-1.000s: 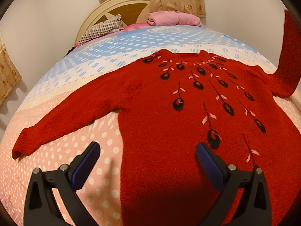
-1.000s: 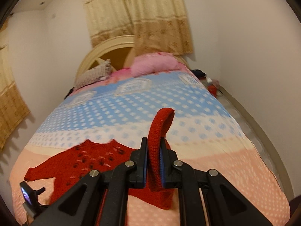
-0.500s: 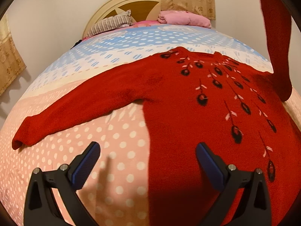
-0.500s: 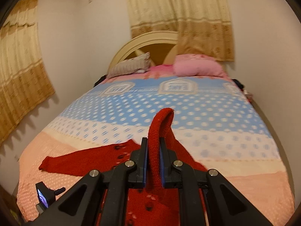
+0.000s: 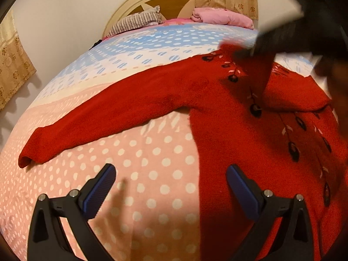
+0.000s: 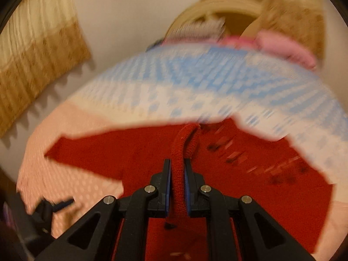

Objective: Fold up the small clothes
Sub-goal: 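Carry the held sleeve across the cardigan body with the right gripper, then lay the sleeve on the body and open the right gripper, then move the left tool to the other sleeve cuff and grasp it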

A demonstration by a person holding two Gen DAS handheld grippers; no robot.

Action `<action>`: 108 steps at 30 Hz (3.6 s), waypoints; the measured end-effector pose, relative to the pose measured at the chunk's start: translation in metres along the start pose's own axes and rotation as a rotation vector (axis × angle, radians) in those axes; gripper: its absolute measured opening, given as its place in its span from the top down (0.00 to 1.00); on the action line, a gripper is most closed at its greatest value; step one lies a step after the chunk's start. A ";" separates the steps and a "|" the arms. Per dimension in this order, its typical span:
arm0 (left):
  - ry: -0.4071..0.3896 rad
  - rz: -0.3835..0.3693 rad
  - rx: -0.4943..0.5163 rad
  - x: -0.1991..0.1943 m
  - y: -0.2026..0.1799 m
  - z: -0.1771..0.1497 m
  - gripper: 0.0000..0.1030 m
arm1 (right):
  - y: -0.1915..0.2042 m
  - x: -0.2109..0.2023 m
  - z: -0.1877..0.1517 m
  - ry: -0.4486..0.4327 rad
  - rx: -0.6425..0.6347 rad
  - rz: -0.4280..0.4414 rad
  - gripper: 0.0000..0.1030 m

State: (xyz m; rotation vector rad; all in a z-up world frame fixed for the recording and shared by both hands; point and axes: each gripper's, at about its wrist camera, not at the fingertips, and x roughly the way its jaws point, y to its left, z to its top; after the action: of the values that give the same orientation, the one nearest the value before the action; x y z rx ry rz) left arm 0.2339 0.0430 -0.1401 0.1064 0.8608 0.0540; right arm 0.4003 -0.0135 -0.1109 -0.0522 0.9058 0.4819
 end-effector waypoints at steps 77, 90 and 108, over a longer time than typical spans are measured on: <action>-0.112 -0.123 -0.183 0.017 0.039 0.034 0.27 | -0.126 -0.055 -0.106 0.141 0.135 -0.258 0.34; -0.058 0.124 -0.269 0.003 0.158 0.000 0.27 | -0.054 -0.003 -0.081 0.031 0.019 -0.178 0.34; -0.003 0.201 -0.680 -0.002 0.282 -0.050 0.27 | -0.045 -0.007 -0.100 -0.020 -0.033 -0.176 0.21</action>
State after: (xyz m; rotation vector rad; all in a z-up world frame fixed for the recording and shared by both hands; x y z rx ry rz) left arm 0.1933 0.3267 -0.1387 -0.4450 0.7870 0.5290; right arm 0.3420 -0.0804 -0.1750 -0.1551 0.8652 0.3330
